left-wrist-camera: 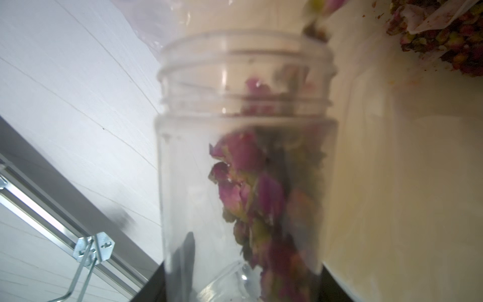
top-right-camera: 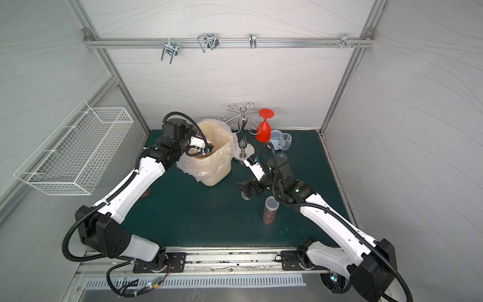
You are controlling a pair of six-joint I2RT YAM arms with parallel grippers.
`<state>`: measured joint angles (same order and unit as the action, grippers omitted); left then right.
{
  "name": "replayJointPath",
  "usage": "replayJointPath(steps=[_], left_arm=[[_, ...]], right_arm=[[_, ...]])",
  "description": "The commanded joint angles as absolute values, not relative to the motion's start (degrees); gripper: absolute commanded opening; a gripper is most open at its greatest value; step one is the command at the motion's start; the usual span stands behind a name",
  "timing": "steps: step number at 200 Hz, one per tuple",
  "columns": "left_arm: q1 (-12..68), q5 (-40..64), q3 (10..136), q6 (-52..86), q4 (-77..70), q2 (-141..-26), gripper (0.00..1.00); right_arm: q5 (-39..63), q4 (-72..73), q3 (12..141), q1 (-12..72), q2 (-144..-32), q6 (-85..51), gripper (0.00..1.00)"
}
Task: Empty the moldy dried flower tea in the jars
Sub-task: Pour the moldy dried flower tea into the trash bin.
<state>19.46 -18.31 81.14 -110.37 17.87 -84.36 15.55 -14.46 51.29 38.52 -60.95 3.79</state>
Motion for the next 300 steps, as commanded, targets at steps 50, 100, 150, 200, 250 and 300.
replayJointPath(steps=[50, 100, 150, 200, 250, 300], left_arm=[[17.7, -11.3, 78.6, -113.6, 9.4, -80.6, 0.07], [15.6, -8.9, 79.0, -105.6, 13.6, -80.6, 0.06], [14.7, -8.9, 81.2, -104.7, 17.5, -80.5, 0.06], [14.8, -10.3, 78.0, -111.4, 11.6, -79.9, 0.07], [15.0, -8.9, 77.2, -113.3, 8.7, -79.0, 0.07], [14.9, -7.7, 78.0, -108.5, 11.5, -79.0, 0.07]], right_arm=[[16.6, -13.2, 51.9, 38.3, -60.6, 2.0, 0.99], [15.9, -15.0, 53.0, 38.2, -60.6, 0.5, 0.99], [16.3, -14.5, 53.3, 38.3, -60.4, -1.3, 0.99], [17.9, -14.6, 54.2, 38.3, -60.7, -4.6, 0.99], [18.7, -16.1, 56.2, 38.3, -60.9, -8.2, 0.99], [21.7, -15.9, 62.7, 38.3, -63.3, -16.8, 0.99]])
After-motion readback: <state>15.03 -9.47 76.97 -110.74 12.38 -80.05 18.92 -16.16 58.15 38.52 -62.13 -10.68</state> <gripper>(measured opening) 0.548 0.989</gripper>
